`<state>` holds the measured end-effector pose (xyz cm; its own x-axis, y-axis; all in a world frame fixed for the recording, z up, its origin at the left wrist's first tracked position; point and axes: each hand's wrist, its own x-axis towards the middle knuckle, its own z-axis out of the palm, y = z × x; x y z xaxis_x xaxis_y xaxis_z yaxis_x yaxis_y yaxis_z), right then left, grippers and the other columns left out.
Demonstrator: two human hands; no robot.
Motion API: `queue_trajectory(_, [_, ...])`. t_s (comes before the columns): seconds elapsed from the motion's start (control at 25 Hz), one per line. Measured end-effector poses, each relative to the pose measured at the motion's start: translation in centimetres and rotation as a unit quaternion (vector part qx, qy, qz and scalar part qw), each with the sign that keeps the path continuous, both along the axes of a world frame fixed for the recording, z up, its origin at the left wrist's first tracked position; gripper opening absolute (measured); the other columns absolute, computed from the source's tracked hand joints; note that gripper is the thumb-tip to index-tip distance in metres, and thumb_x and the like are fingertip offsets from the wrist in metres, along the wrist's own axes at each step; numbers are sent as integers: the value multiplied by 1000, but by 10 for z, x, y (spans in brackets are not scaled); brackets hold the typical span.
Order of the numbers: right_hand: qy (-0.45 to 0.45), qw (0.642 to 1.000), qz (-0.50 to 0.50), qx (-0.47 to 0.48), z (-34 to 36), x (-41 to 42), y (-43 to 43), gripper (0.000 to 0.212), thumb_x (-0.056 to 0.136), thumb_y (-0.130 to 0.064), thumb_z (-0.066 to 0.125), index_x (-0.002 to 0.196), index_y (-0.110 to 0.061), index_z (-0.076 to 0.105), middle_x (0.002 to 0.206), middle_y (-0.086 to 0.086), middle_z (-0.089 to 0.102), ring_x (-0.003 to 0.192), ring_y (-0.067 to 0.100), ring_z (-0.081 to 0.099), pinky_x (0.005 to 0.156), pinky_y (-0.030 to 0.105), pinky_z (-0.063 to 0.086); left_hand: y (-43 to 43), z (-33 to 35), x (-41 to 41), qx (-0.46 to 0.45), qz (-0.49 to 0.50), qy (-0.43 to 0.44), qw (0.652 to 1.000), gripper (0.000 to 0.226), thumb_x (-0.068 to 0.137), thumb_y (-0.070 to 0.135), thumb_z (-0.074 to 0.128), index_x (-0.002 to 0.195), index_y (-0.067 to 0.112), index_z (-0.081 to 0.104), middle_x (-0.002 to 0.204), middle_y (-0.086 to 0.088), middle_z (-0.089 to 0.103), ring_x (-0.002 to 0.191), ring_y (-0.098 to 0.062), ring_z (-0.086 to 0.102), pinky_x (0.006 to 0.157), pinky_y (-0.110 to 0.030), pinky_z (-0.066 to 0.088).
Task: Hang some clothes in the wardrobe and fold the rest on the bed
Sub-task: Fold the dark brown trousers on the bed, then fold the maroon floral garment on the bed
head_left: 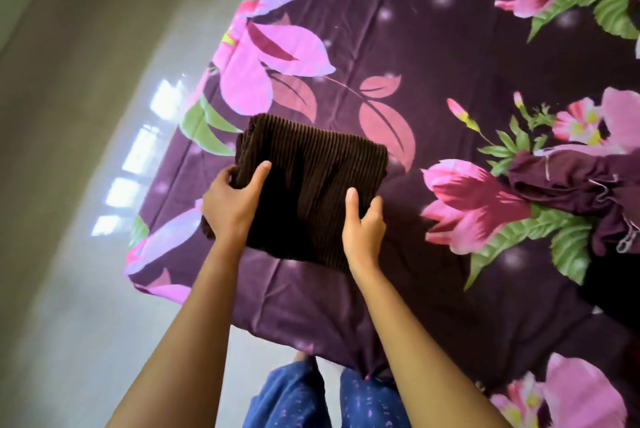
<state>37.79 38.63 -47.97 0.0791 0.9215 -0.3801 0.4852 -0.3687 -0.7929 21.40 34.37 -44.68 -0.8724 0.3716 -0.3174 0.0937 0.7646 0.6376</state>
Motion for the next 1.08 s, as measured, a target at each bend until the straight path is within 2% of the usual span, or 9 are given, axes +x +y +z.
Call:
queue_trajectory(0.16, [-8, 991, 126, -48, -29, -23, -31, 44, 92, -16, 60, 130, 5, 49, 126, 21, 57, 114, 33, 57, 96, 27, 39, -22, -28, -55, -38, -119, -14, 992, 50, 86, 34, 64, 130, 11, 53, 129, -10, 58, 123, -25, 50, 99, -28, 35])
queue_trajectory(0.28, [-69, 973, 207, -81, -22, -6, -30, 52, 89, -9, 60, 138, -1, 43, 135, 20, 51, 119, 32, 53, 104, 35, 39, -34, -38, -40, -142, -243, 3, 960, 72, 86, 24, 64, 146, 5, 28, 152, -20, 24, 140, -31, 25, 113, -43, 21])
queue_trajectory(0.4, [-119, 959, 256, -27, 19, 10, -8, 54, 89, -9, 59, 140, 0, 40, 139, 19, 46, 130, 31, 43, 109, 30, 28, -12, -8, 4, -128, -349, 45, 927, 70, 86, 22, 62, 145, 4, 28, 152, -21, 24, 140, -32, 24, 110, -47, 21])
queue_trajectory(0.52, [-217, 920, 325, -14, 71, 36, 26, 56, 88, -16, 60, 138, 0, 41, 141, 20, 42, 134, 32, 36, 111, 36, 26, 32, 39, 51, -119, -507, 44, 853, 62, 85, 25, 62, 139, 4, 38, 142, -19, 42, 132, -31, 38, 106, -43, 32])
queue_trajectory(0.64, [-280, 887, 365, -48, 120, 86, 54, 40, 82, -17, 59, 119, -3, 58, 119, 18, 60, 116, 34, 53, 96, 40, 44, 78, 86, 94, -159, -654, 27, 739, 51, 88, 30, 60, 131, 5, 48, 131, -18, 53, 119, -34, 50, 99, -38, 39])
queue_trajectory(0.72, [-267, 884, 368, -111, 158, 131, 67, 25, 84, -15, 60, 107, -6, 60, 102, 7, 65, 97, 21, 62, 75, 26, 52, 103, 119, 131, -222, -747, 19, 626, 43, 91, 30, 58, 124, 3, 54, 126, -18, 58, 105, -31, 57, 88, -33, 44])
queue_trajectory(0.8, [-262, 866, 377, -198, 195, 181, 70, 10, 87, -15, 64, 81, -10, 58, 66, -3, 61, 62, 5, 58, 57, 18, 45, 119, 150, 180, -293, -794, -3, 532, 37, 93, 27, 55, 117, -1, 59, 116, -16, 65, 92, -26, 63, 60, -21, 49])
queue_trajectory(0.88, [-275, 856, 372, -229, 213, 227, 71, 31, 92, -15, 60, 63, -13, 49, 43, -5, 51, 33, -1, 45, 41, 16, 39, 131, 166, 230, -307, -817, -5, 488, 37, 94, 27, 55, 118, -2, 58, 110, -13, 66, 92, -26, 65, 44, -12, 43])
queue_trajectory(1.08, [-295, 863, 325, -248, 215, 331, 73, 27, 94, -31, 57, 81, -9, 51, 75, 5, 50, 52, 12, 45, 39, 19, 34, 151, 163, 345, -217, -854, 97, 462, 45, 89, 36, 59, 125, 9, 57, 126, -9, 58, 115, -29, 54, 93, -33, 43])
